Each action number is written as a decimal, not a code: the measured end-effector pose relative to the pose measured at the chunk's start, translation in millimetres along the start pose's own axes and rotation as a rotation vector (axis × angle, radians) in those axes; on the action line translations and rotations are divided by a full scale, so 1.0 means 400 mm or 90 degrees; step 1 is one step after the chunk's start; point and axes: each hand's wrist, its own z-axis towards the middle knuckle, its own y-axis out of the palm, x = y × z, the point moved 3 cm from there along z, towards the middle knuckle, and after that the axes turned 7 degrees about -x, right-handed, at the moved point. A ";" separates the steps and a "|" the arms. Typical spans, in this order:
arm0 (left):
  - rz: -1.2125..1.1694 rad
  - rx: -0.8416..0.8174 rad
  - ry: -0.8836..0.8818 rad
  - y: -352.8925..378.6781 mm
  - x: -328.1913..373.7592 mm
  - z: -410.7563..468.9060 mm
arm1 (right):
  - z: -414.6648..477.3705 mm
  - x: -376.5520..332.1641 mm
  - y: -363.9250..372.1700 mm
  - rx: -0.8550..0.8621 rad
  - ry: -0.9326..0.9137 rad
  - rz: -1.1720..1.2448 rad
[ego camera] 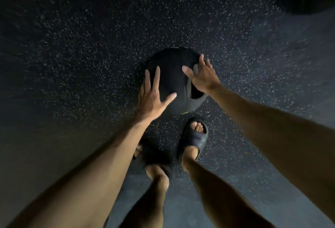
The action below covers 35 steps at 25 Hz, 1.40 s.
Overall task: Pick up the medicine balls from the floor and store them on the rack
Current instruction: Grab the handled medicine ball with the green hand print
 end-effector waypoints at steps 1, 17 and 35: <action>0.004 -0.004 -0.004 -0.003 0.004 0.012 | 0.036 -0.017 -0.026 0.004 0.016 0.004; -0.090 0.058 -0.027 -0.299 0.231 0.379 | 0.160 -0.270 -0.298 0.047 -0.064 -0.133; -0.119 0.093 -0.056 -0.660 0.311 0.782 | 0.464 -0.493 -0.642 0.009 -0.162 -0.140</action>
